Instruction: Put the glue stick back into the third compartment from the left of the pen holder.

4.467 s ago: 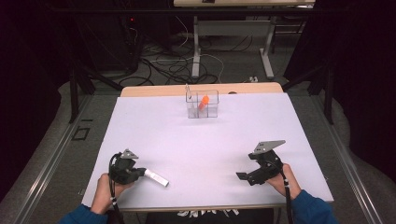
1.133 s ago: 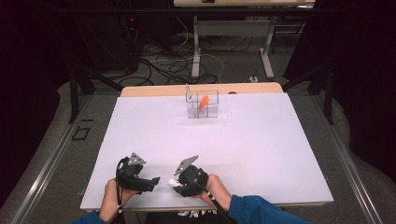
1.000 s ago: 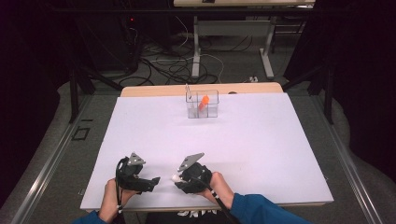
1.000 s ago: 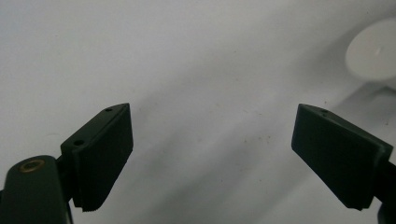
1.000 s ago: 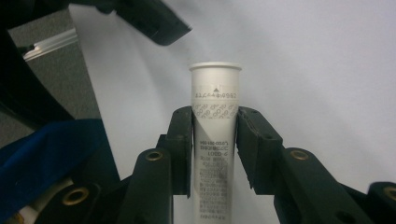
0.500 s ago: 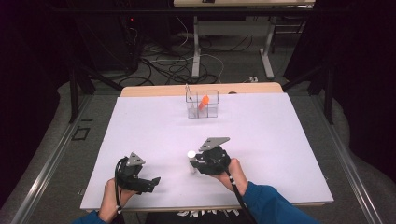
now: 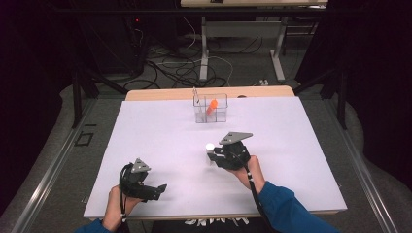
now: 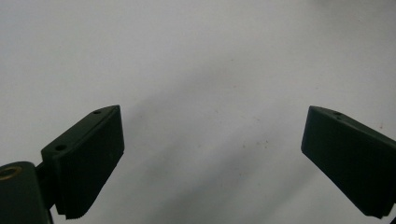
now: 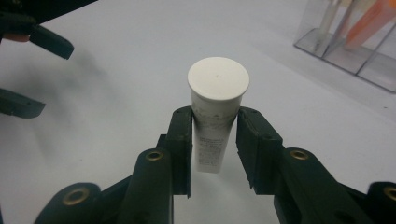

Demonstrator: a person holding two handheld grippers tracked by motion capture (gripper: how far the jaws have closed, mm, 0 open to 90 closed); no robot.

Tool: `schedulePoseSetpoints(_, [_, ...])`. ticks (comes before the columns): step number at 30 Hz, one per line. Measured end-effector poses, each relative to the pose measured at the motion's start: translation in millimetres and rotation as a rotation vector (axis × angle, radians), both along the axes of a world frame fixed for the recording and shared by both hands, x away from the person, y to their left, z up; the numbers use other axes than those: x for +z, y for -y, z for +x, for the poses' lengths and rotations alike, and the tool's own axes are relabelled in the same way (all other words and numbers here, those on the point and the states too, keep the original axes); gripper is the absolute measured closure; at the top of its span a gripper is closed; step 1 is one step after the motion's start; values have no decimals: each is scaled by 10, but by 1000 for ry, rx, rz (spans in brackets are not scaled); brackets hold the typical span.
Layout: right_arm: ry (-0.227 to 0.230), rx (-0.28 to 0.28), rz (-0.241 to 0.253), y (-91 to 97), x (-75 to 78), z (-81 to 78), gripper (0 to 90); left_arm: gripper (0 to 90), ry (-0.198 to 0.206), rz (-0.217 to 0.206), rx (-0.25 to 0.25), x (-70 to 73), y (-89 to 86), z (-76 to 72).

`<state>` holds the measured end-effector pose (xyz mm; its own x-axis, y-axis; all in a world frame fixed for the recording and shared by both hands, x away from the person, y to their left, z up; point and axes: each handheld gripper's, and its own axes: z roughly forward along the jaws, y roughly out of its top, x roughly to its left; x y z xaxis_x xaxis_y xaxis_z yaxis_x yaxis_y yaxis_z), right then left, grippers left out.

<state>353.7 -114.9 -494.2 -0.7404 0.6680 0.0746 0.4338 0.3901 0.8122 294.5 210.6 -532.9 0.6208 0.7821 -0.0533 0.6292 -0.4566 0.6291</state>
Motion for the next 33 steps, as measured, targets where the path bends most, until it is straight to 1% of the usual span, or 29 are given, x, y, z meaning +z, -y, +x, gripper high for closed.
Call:
schedulePoseSetpoints(1, [-4,-5,-9,24,16,21,672,60,0,1,0,1,-1,0])
schedulePoseSetpoints(2, [9,-20,6,39,20,44,671,60,1,0,0,1,-1,0])
schedulePoseSetpoints(3, [13,-28,10,54,33,66,671,60,1,-3,3,0,0,-2])
schedulePoseSetpoints(4, [7,-36,1,77,58,88,671,60,1,-2,2,2,-1,-2])
schedulePoseSetpoints(5, [23,-49,16,95,72,117,672,60,1,2,1,4,-3,-1])
schedulePoseSetpoints(7, [42,-75,17,142,112,176,671,60,0,1,2,5,-4,-3])
schedulePoseSetpoints(10, [54,-110,25,228,156,286,672,59,11,6,-6,9,-11,2])
schedulePoseSetpoints(12, [57,-135,35,287,183,362,672,59,14,2,-5,10,-10,2])
schedulePoseSetpoints(13, [67,-146,35,310,194,405,672,59,14,2,-4,11,-10,3])
schedulePoseSetpoints(14, [68,-160,34,334,213,446,672,59,14,6,-3,14,-9,2])
schedulePoseSetpoints(16, [80,-186,39,362,239,537,672,59,15,5,-4,12,-8,2])
schedulePoseSetpoints(17, [79,-198,48,369,253,582,671,59,14,2,-3,13,-7,1])
schedulePoseSetpoints(18, [80,-206,43,381,268,629,671,59,15,6,-3,16,-9,2])
schedulePoseSetpoints(21, [84,-237,46,382,296,777,671,58,14,4,-4,13,-9,4])
schedulePoseSetpoints(24, [104,-257,45,361,320,920,671,58,18,3,-6,12,-13,8])
schedulePoseSetpoints(28, [118,-286,51,325,361,1104,671,58,17,2,-6,12,-14,7])
schedulePoseSetpoints(29, [129,-293,54,314,371,1149,671,58,16,4,-5,13,-15,6])
schedulePoseSetpoints(33, [139,-326,59,287,409,1316,671,58,16,2,-6,11,-14,7])
